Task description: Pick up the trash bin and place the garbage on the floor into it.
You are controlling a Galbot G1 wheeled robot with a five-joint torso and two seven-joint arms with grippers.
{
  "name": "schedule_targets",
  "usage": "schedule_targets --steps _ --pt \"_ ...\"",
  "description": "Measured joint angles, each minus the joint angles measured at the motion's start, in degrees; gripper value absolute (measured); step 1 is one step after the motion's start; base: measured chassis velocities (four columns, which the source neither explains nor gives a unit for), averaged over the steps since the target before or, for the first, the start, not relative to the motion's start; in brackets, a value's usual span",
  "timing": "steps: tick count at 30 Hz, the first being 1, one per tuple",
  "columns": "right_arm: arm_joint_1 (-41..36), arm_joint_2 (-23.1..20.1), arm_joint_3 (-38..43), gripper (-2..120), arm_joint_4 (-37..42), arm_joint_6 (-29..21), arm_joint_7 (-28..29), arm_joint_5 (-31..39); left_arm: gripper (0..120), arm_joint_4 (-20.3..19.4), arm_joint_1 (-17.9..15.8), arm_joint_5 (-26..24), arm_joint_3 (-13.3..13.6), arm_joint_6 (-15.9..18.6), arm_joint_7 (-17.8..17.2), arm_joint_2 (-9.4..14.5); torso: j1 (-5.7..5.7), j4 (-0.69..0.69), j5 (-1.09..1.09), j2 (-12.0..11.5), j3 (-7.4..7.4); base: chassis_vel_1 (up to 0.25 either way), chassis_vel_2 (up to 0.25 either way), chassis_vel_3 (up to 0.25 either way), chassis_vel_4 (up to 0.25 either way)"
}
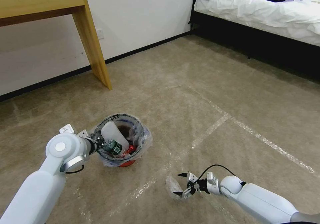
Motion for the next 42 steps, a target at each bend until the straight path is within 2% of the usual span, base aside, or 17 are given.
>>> schedule_targets --steps 13,16,17,18,20,21,23,24,26,27,28,29,30,34,36,37,42 --pt "1.5 1.0 -1.2 100 -0.9 0.3 -0.4 0.0 0 0.4 -0.1 0.7 0.1 0.1 0.4 -0.2 0.00 0.00 -0.01 0.0 0.00 0.000 0.000 0.000 0.000" --pt "1.5 1.5 -1.2 96 -1.2 0.5 -0.6 0.0 0 0.4 0.2 1.0 0.1 0.1 0.5 -0.2 0.00 0.00 -0.01 0.0 0.00 0.000 0.000 0.000 0.000" --pt "1.5 1.8 -1.2 90 -1.3 0.5 -0.7 0.1 0 0.4 0.3 1.1 0.1 0.1 0.6 -0.2 0.00 0.00 -0.01 0.0 0.00 0.000 0.000 0.000 0.000" --pt "1.5 1.8 -1.2 90 -1.3 0.5 -0.7 0.1 0 0.4 0.3 1.1 0.1 0.1 0.6 -0.2 0.00 0.00 -0.01 0.0 0.00 0.000 0.000 0.000 0.000" --pt "1.5 2.1 -1.1 77 -1.5 0.5 -0.8 0.1 0 0.3 0.4 1.2 0.1 0.1 0.6 -0.1 0.00 0.00 -0.01 0.0 0.00 0.000 0.000 0.000 0.000" --pt "1.5 2.1 -1.1 77 -1.5 0.5 -0.8 0.1 0 0.3 0.4 1.2 0.1 0.1 0.6 -0.1 0.00 0.00 -0.01 0.0 0.00 0.000 0.000 0.000 0.000" --pt "1.4 2.3 -0.9 67 -1.7 0.6 -1.0 0.1 0 0.2 0.4 1.3 0.1 0.1 0.6 -0.1 0.00 0.00 -0.01 0.0 0.00 0.000 0.000 0.000 0.000" --pt "1.4 2.3 -0.9 67 -1.7 0.6 -1.0 0.1 0 0.2 0.4 1.3 0.1 0.1 0.6 -0.1 0.00 0.00 -0.01 0.0 0.00 0.000 0.000 0.000 0.000" --pt "1.3 2.2 -0.7 56 -1.7 0.7 -1.2 0.1 0 0.1 0.4 1.4 0.2 0.1 0.6 -0.1 0.00 0.00 -0.01 0.0 0.00 0.000 0.000 0.000 0.000" --pt "1.3 2.2 -0.7 56 -1.7 0.7 -1.2 0.1 0 0.1 0.4 1.4 0.2 0.1 0.6 -0.1 0.00 0.00 -0.01 0.0 0.00 0.000 0.000 0.000 0.000" --pt "1.2 2.2 -0.6 48 -1.7 0.7 -1.2 0.1 0 0.1 0.4 1.6 0.3 0.1 0.6 -0.2 0.00 0.00 -0.01 0.0 0.00 0.000 0.000 0.000 0.000" --pt "1.2 2.1 -0.4 47 -1.7 0.7 -1.2 0.1 0 0.1 0.4 1.7 0.3 0.1 0.7 -0.3 0.00 0.00 -0.01 0.0 0.00 0.000 0.000 0.000 0.000" --pt "1.1 2.1 -0.3 40 -1.6 0.7 -1.2 0.1 0 0.0 0.4 1.9 0.4 0.1 0.7 -0.4 0.00 0.00 -0.01 0.0 0.00 0.000 0.000 0.000 0.000" --pt "1.0 2.0 0.0 30 -1.4 0.7 -1.2 0.2 0 0.0 0.4 2.0 0.6 0.0 0.7 -0.5 0.00 0.00 -0.01 0.0 0.00 0.000 0.000 0.000 0.000" --pt "0.9 1.8 0.3 18 -1.3 0.7 -1.3 0.4 0 -0.1 0.4 2.0 0.7 0.0 0.7 -0.5 0.00 0.00 -0.01 0.0 0.00 0.000 0.000 0.000 0.000" --pt "0.9 1.8 0.3 18 -1.3 0.7 -1.3 0.4 0 -0.1 0.4 2.0 0.7 0.0 0.7 -0.5 0.00 0.00 -0.01 0.0 0.00 0.000 0.000 0.000 0.000" --pt "0.5 1.7 0.7 0 -1.2 0.5 -1.3 0.4 0 -0.3 0.4 2.1 0.7 -0.1 0.7 -0.5 0.00 0.00 0.00 0.0 0.00 0.000 0.000 0.000 0.000"
